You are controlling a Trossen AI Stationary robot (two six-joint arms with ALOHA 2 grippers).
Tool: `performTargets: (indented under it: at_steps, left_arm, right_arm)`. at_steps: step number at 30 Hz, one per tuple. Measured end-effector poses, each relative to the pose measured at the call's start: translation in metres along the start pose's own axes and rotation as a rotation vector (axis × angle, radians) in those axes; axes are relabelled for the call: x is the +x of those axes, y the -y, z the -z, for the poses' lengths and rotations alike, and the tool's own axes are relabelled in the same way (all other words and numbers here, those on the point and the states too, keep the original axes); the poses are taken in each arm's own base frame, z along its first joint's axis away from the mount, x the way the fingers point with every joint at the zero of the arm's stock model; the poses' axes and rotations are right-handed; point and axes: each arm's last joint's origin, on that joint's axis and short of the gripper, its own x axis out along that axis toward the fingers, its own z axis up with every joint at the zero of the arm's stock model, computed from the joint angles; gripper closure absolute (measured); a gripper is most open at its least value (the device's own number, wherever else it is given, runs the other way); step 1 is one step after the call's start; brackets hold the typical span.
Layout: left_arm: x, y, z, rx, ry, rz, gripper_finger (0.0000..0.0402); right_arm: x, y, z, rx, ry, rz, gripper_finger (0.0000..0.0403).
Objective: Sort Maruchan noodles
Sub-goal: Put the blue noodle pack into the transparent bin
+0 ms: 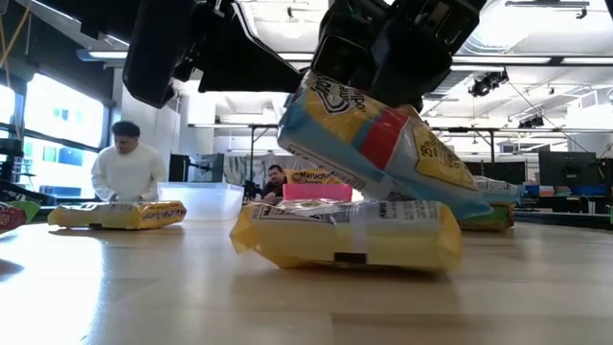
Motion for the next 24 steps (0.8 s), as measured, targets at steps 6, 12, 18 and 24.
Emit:
performTargets:
  at_steps: [6,12,18,24]
  left_arm:
    - [0.000,0.000,0.000,-0.006,-0.001,-0.003,0.0401]
    - [-0.003,-0.004,-0.003,-0.023,0.002,-0.017,0.0399]
    - [-0.028,-0.024,-0.020,-0.088,0.012,-0.016,0.0378]
    - [-0.058,-0.044,-0.024,-0.203,-0.040,0.004,0.0357]
  right_arm:
    - [0.001,-0.001,-0.002,0.007,0.018,-0.005,0.0236]
    - [0.000,-0.003,-0.005,0.011,0.038,-0.034,0.0317]
    - [-0.001,-0.005,-0.009,-0.017,0.071,-0.024,0.0309]
    - [-0.015,-0.016,-0.016,-0.080,0.104,0.013,0.0306]
